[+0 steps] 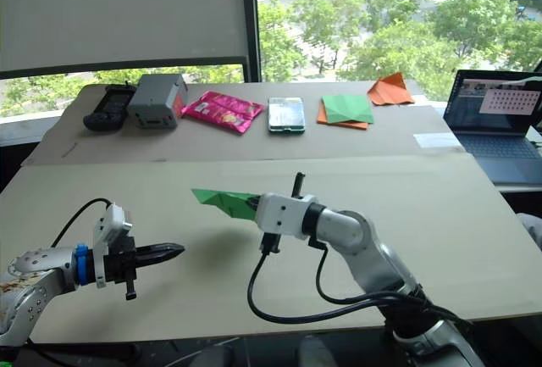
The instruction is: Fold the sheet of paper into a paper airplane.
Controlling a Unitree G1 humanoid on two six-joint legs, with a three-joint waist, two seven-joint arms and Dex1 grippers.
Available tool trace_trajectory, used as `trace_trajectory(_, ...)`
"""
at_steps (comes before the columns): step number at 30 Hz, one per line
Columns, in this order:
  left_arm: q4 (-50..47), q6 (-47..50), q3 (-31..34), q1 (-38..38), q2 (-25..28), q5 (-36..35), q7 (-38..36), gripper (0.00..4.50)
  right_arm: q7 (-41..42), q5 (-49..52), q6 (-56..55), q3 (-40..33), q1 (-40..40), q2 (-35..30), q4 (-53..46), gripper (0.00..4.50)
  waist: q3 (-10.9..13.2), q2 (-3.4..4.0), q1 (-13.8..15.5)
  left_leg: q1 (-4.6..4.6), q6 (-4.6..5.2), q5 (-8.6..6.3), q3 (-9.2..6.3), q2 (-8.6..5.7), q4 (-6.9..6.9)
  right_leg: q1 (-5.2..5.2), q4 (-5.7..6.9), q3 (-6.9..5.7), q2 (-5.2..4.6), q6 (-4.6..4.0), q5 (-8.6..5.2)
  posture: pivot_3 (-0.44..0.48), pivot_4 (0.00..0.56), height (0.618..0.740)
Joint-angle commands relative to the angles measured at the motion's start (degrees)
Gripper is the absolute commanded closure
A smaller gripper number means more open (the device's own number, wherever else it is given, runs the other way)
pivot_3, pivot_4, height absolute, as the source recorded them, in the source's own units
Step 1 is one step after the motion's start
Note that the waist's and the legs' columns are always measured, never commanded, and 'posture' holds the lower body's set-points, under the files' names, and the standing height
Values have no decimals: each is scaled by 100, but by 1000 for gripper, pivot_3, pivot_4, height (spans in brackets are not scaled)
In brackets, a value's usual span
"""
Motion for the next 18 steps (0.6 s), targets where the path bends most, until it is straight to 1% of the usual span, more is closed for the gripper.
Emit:
trace_trajectory(1,-58,31,127,-33,117,-91,-87,4500,-1165,-1664,-963,392,217,-99,253,4468,-3,-6,1,1,-2,1,1,0,0,0,1,0,0,-1,0,0,150,740)
trace_trajectory(2,-45,44,107,-65,129,-93,-105,4500,-1416,-1898,-1054,433,267,-51,405,4468,-5,-11,-2,2,-3,1,2,0,0,-1,0,1,-1,-1,0,0,150,740)
trace_trajectory(4,-26,62,67,-115,151,-80,-143,4500,-1625,-2151,-1139,504,330,52,673,4468,-5,-12,-9,1,-11,7,2,0,1,-2,1,3,-1,-1,0,0,150,740)
trace_trajectory(7,-1,88,58,-173,176,-68,-188,4500,-1448,-2119,-1325,613,403,158,833,4468,-6,-14,-10,1,-8,10,3,0,1,2,2,5,-1,-1,0,0,150,740)
trace_trajectory(11,54,87,51,-224,197,-47,-225,4500,-1109,-1929,-1586,685,537,156,738,4468,-6,-14,1,4,4,17,2,0,4,17,3,5,-1,-1,0,0,150,740)
trace_trajectory(13,59,90,42,-232,194,-49,-235,4500,-948,-1799,-1644,647,592,162,721,3877,-6,-15,1,6,5,17,2,0,5,21,3,5,-1,-1,0,0,150,740)
trace_trajectory(14,67,79,29,-236,186,-37,-233,4500,-825,-1663,-1665,625,612,167,734,3662,-7,-16,2,7,5,17,2,0,5,23,4,5,-1,-1,0,0,150,740)
trace_trajectory(15,74,67,15,-237,176,-24,-231,4500,-699,-1540,-1695,612,624,159,745,3260,-7,-17,3,8,5,17,2,0,5,24,4,5,-1,-1,0,0,150,740)
trace_trajectory(18,80,52,-20,-239,153,-4,-226,4500,-316,-1236,-1735,534,613,70,758,2245,-7,-16,2,9,5,18,2,0,5,27,5,5,-1,-1,0,0,150,740)
